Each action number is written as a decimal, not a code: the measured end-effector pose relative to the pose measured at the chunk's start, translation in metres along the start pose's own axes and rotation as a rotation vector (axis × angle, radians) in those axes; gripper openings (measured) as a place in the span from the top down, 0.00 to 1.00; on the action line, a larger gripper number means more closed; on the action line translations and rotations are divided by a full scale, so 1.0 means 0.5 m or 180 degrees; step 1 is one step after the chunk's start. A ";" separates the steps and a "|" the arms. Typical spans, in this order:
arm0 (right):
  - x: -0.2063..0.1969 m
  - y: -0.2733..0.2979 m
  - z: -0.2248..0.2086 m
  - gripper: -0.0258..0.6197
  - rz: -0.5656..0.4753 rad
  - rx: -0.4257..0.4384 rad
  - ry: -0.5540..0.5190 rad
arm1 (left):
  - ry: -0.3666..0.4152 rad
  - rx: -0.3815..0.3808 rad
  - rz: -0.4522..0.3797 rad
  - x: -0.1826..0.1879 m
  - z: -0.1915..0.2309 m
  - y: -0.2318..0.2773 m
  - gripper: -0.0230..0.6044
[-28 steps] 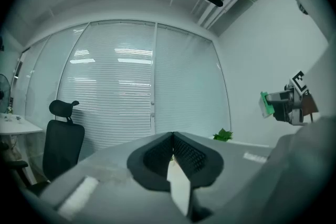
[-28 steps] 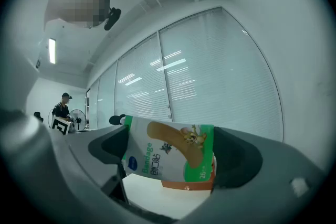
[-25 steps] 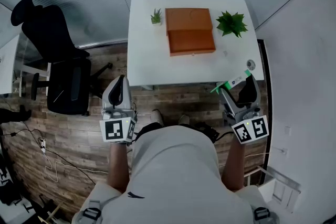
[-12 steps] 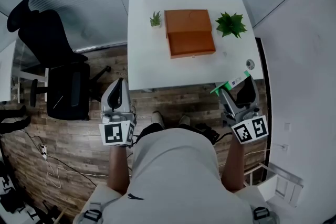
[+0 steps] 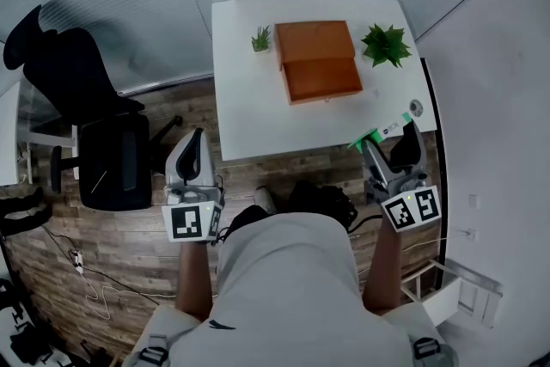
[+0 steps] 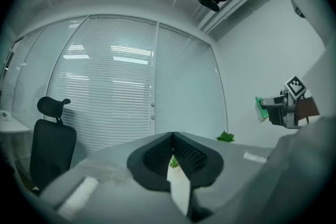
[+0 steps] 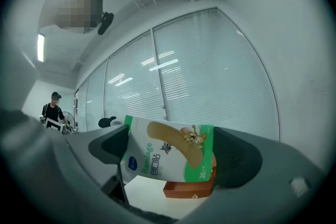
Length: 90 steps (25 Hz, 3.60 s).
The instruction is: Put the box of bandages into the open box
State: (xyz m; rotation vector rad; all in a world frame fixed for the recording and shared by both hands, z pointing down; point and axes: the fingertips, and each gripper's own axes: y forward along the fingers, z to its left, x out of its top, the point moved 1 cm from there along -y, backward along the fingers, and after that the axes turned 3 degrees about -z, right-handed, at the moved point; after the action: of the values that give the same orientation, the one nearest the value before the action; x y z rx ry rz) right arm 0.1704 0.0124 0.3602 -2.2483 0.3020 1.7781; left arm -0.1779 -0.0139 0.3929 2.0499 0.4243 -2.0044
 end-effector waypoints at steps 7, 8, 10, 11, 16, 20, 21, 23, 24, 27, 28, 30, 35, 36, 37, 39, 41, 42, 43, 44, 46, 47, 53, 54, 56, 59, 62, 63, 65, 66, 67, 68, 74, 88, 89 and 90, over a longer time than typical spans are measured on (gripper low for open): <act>-0.009 0.075 -0.027 0.19 0.0031 -0.0015 -0.0063 | -0.0002 0.0094 0.0044 -0.019 0.040 0.045 0.95; -0.012 0.087 -0.036 0.19 0.0047 -0.0011 -0.0063 | -0.0001 0.0106 0.0056 -0.024 0.040 0.055 0.95; -0.020 0.112 -0.056 0.19 0.0081 0.0006 -0.0060 | 0.0022 0.0133 0.0076 -0.030 0.040 0.077 0.95; -0.024 0.126 -0.066 0.19 0.0100 0.0019 -0.0061 | 0.0046 0.0153 0.0077 -0.031 0.040 0.089 0.95; -0.036 0.192 -0.118 0.19 0.0172 0.0095 -0.0110 | 0.0117 0.0315 0.0043 -0.029 0.049 0.152 0.95; -0.042 0.230 -0.149 0.19 0.0199 0.0143 -0.0135 | 0.0151 0.0429 0.0033 -0.030 0.062 0.186 0.95; -0.044 0.237 -0.155 0.19 0.0211 0.0152 -0.0138 | 0.0159 0.0454 0.0034 -0.031 0.066 0.193 0.95; -0.050 0.251 -0.166 0.19 0.0238 0.0167 -0.0141 | 0.0164 0.0515 0.0039 -0.035 0.075 0.203 0.95; -0.052 0.258 -0.171 0.19 0.0251 0.0177 -0.0138 | 0.0166 0.0545 0.0047 -0.037 0.080 0.207 0.95; -0.061 0.271 -0.181 0.19 0.0284 0.0200 -0.0131 | 0.0209 0.0598 0.0090 -0.045 0.090 0.212 0.95; -0.064 0.275 -0.184 0.19 0.0294 0.0202 -0.0132 | 0.0222 0.0611 0.0101 -0.046 0.092 0.214 0.95; -0.073 0.283 -0.190 0.19 0.0326 0.0202 -0.0138 | 0.0224 0.0630 0.0110 -0.048 0.095 0.217 0.95; -0.122 0.302 -0.203 0.19 0.0553 0.0158 -0.0313 | 0.0244 0.0630 0.0152 -0.053 0.090 0.222 0.95; -0.136 0.306 -0.206 0.19 0.0626 0.0143 -0.0391 | 0.0240 0.0632 0.0157 -0.053 0.090 0.223 0.95; -0.150 0.312 -0.208 0.19 0.0707 0.0132 -0.0488 | 0.0236 0.0633 0.0160 -0.054 0.089 0.223 0.95; -0.181 0.324 -0.208 0.19 0.0894 0.0142 -0.0737 | 0.0234 0.0629 0.0165 -0.054 0.088 0.221 0.95; -0.218 0.338 -0.205 0.19 0.1121 0.0196 -0.1057 | 0.0237 0.0626 0.0178 -0.055 0.088 0.217 0.95; -0.239 0.346 -0.204 0.19 0.1249 0.0235 -0.1228 | 0.0237 0.0629 0.0183 -0.057 0.089 0.215 0.95; -0.261 0.355 -0.203 0.19 0.1384 0.0281 -0.1400 | 0.0235 0.0635 0.0184 -0.058 0.089 0.213 0.95; -0.285 0.362 -0.202 0.19 0.1533 0.0337 -0.1588 | 0.0231 0.0643 0.0184 -0.059 0.090 0.210 0.95; -0.341 0.374 -0.202 0.19 0.1893 0.0488 -0.2051 | 0.0227 0.0653 0.0183 -0.059 0.092 0.205 0.95; -0.368 0.378 -0.202 0.19 0.2079 0.0572 -0.2290 | 0.0228 0.0655 0.0183 -0.058 0.093 0.204 0.95; -0.466 0.391 -0.190 0.19 0.2728 0.1013 -0.2966 | 0.0229 0.0684 0.0189 -0.059 0.100 0.196 0.95; -0.476 0.391 -0.188 0.19 0.2787 0.1070 -0.3008 | 0.0228 0.0692 0.0192 -0.060 0.101 0.194 0.95; -0.487 0.391 -0.186 0.19 0.2858 0.1143 -0.3023 | 0.0225 0.0707 0.0196 -0.061 0.104 0.191 0.95; -0.488 0.392 -0.185 0.18 0.2897 0.1164 -0.3002 | 0.0220 0.0725 0.0200 -0.062 0.111 0.188 0.95; -0.486 0.392 -0.183 0.17 0.2914 0.1170 -0.3011 | 0.0215 0.0736 0.0198 -0.063 0.116 0.187 0.95; -0.484 0.392 -0.182 0.17 0.2914 0.1167 -0.3025 | 0.0213 0.0735 0.0198 -0.063 0.117 0.187 0.95; -0.477 0.393 -0.181 0.17 0.2907 0.1153 -0.3080 | 0.0214 0.0724 0.0200 -0.062 0.117 0.186 0.95; -0.474 0.394 -0.180 0.17 0.2906 0.1150 -0.3114 | 0.0215 0.0718 0.0201 -0.062 0.117 0.186 0.95; -0.473 0.395 -0.179 0.17 0.2905 0.1151 -0.3136 | 0.0214 0.0713 0.0202 -0.062 0.116 0.185 0.95; -0.472 0.395 -0.178 0.17 0.2904 0.1155 -0.3140 | 0.0212 0.0710 0.0204 -0.063 0.114 0.184 0.95; -0.469 0.390 -0.176 0.17 0.2905 0.1131 -0.3137 | 0.0208 0.0706 0.0182 -0.061 0.112 0.178 0.95; -0.263 0.359 -0.134 0.46 0.1195 0.0606 -0.0847 | 0.0201 0.0683 0.0170 -0.063 0.115 0.157 0.95; -0.235 0.348 -0.134 0.54 0.0930 0.0546 -0.0686 | 0.0198 0.0683 0.0173 -0.064 0.115 0.156 0.95; -0.209 0.335 -0.137 0.64 0.0685 0.0473 -0.0524 | 0.0190 0.0684 0.0170 -0.065 0.116 0.154 0.95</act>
State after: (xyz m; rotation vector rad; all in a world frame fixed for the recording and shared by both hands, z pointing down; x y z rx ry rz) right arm 0.1560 -0.1680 0.4646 -2.0172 0.6404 1.9606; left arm -0.2037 -0.1083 0.4215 2.2251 0.1687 -2.0392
